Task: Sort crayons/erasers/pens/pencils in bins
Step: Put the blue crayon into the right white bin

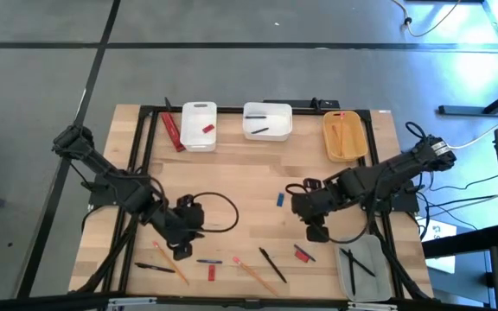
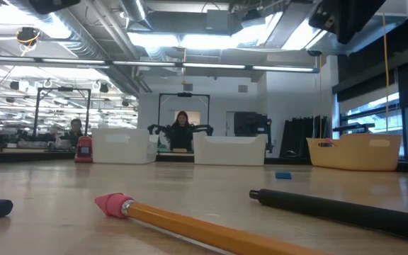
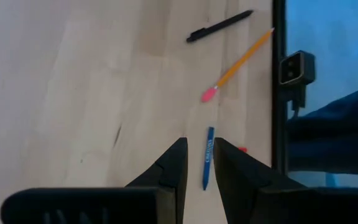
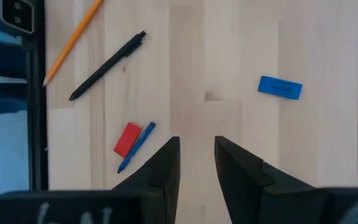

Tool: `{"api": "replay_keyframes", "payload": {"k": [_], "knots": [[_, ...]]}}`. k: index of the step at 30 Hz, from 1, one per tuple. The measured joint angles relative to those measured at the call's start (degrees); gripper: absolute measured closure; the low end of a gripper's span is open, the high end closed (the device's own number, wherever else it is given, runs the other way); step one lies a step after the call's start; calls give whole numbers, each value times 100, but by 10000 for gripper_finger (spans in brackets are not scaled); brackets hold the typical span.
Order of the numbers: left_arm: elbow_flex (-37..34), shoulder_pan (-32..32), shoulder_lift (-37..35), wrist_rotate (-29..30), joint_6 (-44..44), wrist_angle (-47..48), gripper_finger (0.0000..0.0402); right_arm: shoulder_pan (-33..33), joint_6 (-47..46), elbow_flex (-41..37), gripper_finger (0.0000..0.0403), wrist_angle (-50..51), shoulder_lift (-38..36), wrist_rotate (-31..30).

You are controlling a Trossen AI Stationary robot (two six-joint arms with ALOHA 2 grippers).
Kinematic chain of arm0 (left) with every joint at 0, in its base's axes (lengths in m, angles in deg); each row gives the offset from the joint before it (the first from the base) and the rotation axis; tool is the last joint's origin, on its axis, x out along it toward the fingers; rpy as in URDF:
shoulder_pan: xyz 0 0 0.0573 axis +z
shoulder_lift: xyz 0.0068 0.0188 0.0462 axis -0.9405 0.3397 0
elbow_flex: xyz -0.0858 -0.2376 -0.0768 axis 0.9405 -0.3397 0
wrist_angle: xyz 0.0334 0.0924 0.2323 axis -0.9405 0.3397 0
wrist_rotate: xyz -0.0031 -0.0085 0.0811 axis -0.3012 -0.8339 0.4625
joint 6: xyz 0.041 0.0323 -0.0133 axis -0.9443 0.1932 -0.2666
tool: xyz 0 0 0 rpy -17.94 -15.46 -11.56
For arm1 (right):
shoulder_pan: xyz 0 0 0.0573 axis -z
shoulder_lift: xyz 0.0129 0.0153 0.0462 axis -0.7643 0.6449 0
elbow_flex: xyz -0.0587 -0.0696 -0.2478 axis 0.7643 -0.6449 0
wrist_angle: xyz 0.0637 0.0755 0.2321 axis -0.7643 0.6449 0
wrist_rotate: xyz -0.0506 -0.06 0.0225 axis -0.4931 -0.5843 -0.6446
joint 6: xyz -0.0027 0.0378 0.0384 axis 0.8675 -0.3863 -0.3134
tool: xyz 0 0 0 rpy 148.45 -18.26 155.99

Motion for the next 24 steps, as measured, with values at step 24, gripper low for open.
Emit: {"api": "replay_keyframes", "payload": {"k": [24], "knots": [[-2, -224, 26, 6, 139, 22, 335, 720, 131, 0, 302, -1390, 0, -118]]}}
